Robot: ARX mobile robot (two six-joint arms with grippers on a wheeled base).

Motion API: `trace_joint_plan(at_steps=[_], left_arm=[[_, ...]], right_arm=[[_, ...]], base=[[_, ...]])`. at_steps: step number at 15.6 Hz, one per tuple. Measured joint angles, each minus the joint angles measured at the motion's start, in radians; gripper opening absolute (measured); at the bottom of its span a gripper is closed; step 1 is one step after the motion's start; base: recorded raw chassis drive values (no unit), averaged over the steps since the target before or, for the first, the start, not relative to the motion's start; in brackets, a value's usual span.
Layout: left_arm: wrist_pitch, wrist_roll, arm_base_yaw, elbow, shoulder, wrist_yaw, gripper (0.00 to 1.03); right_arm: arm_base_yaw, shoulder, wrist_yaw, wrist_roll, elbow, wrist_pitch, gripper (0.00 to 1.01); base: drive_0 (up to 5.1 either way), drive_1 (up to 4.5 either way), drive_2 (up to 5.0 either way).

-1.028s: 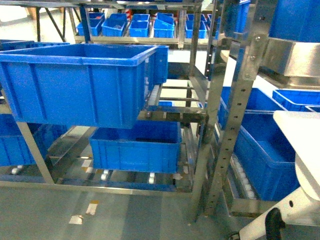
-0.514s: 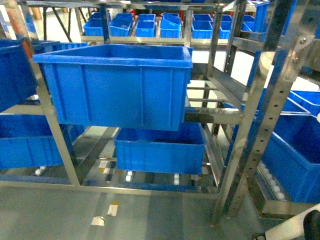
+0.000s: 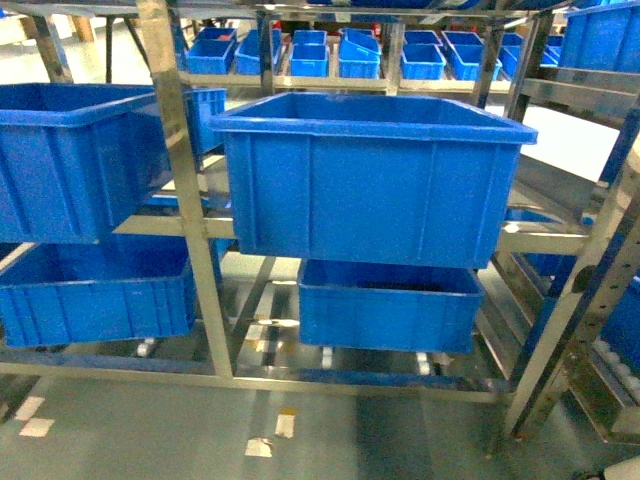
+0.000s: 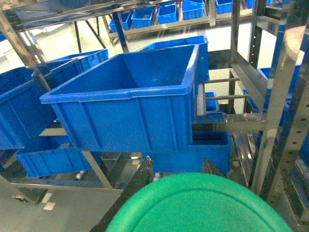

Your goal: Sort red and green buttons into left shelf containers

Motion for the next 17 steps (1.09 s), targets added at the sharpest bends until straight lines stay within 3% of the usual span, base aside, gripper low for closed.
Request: trace_joint_plan(at_steps=[12,17], left_arm=[[-0.003,0.000,-0.002,0.000,-0.001,0.002,0.26],[0.000,0.000,-0.003,0.001,-0.005,0.002,0.26]], right_arm=[[0.000,0.001,-0.003,0.000,0.000,-0.002,0.25],[0.000,-0.005,-0.002,0.000,0.000,0.000,0.25]], base=[[-5.0,2.85,2.0],[0.0,4.34,-4.3]])
